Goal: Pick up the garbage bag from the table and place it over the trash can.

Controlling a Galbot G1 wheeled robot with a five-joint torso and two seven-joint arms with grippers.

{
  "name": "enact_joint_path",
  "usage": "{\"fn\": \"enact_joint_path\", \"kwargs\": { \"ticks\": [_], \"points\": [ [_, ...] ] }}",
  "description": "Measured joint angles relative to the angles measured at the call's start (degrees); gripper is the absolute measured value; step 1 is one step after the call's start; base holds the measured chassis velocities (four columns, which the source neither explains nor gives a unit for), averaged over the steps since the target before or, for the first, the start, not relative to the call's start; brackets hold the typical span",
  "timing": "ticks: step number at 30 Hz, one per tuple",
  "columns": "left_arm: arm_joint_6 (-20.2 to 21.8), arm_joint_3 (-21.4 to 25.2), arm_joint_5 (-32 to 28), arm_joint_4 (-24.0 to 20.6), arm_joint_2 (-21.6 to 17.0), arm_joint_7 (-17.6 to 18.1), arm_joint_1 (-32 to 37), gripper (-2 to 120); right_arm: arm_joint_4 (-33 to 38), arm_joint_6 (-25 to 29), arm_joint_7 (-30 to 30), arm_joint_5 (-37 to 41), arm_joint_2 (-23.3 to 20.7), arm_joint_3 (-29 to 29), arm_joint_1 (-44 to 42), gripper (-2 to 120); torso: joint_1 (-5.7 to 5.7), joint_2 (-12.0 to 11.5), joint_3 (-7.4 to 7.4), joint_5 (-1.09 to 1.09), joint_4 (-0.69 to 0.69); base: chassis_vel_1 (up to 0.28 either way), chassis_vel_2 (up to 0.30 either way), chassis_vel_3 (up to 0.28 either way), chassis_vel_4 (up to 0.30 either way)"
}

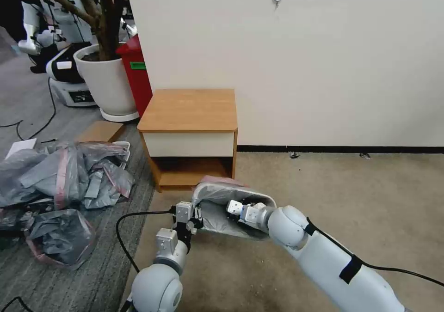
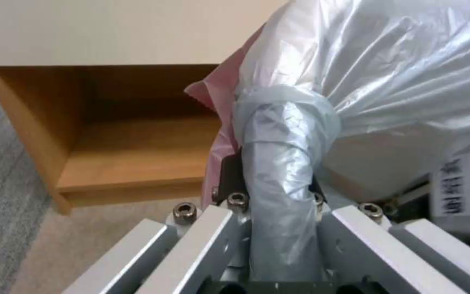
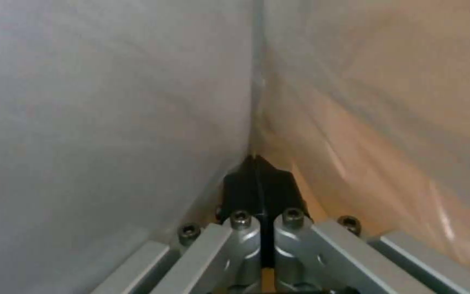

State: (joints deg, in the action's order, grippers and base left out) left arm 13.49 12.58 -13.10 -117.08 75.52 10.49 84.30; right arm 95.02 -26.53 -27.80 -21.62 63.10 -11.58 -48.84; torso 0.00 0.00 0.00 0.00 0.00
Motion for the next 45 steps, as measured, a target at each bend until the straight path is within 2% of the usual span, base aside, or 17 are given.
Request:
{"fn": "enact_joint_path", "kwargs": {
  "ticks": [19, 32, 45],
  "points": [
    [0.1, -0.4, 0.0, 0.0, 0.1, 0.3, -0.1, 2, -6.1, -0.8, 1.2, -3.8, 1.9, -0.4, 1.4, 0, 0.00, 0.0, 0.00, 0.00, 0.00, 0.000, 0.000, 0.000, 0.000],
    [0.2, -0.4, -0.2, 0.0, 0.3, 0.4, -0.1, 2, -6.6, -0.6, 1.2, -5.4, 2.4, -0.2, 1.2, 0, 0.00, 0.0, 0.00, 0.00, 0.00, 0.000, 0.000, 0.000, 0.000],
    [0.2, -0.8, -0.3, 2.4, 0.3, 0.9, -1.7, 2, -4.3, -0.6, 1.1, -4.8, 2.7, -0.3, 1.2, 0, 0.00, 0.0, 0.00, 0.00, 0.00, 0.000, 0.000, 0.000, 0.000]
  ]
}}
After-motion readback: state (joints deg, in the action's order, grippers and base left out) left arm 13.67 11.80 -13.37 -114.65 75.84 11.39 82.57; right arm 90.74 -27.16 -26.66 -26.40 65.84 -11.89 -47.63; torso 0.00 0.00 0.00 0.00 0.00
